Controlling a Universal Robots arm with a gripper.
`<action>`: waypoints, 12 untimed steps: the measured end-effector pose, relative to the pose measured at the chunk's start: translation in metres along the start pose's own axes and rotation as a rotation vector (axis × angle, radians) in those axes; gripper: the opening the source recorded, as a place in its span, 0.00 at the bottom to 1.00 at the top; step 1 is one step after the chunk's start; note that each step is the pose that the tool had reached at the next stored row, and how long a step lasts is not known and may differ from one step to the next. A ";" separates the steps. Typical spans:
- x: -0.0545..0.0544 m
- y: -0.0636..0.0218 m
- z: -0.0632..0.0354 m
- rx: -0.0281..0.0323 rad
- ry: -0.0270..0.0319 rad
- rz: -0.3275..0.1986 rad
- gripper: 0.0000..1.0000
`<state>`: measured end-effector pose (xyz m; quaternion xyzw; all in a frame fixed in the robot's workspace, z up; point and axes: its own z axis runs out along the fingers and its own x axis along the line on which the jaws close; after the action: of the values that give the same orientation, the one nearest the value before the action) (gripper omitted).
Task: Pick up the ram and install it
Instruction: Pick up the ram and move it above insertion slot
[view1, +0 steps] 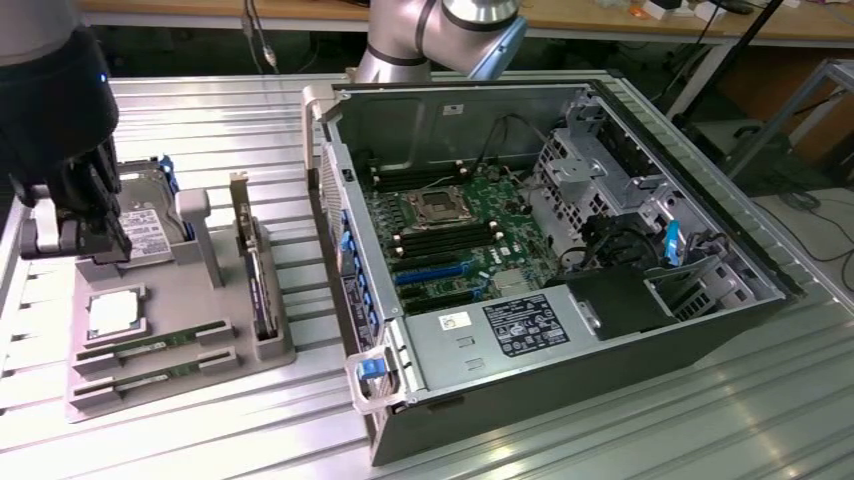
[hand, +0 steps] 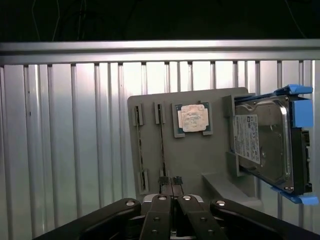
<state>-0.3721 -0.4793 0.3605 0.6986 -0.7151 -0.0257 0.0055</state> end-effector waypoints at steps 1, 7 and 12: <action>0.003 -0.0002 0.0034 0.0001 0.0000 0.000 0.11; 0.009 -0.0010 0.0185 0.0000 0.0000 0.000 0.11; 0.013 -0.0017 0.0324 0.0000 0.0001 0.000 0.30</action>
<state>-0.3721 -0.4918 0.3277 0.6985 -0.7151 -0.0256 0.0055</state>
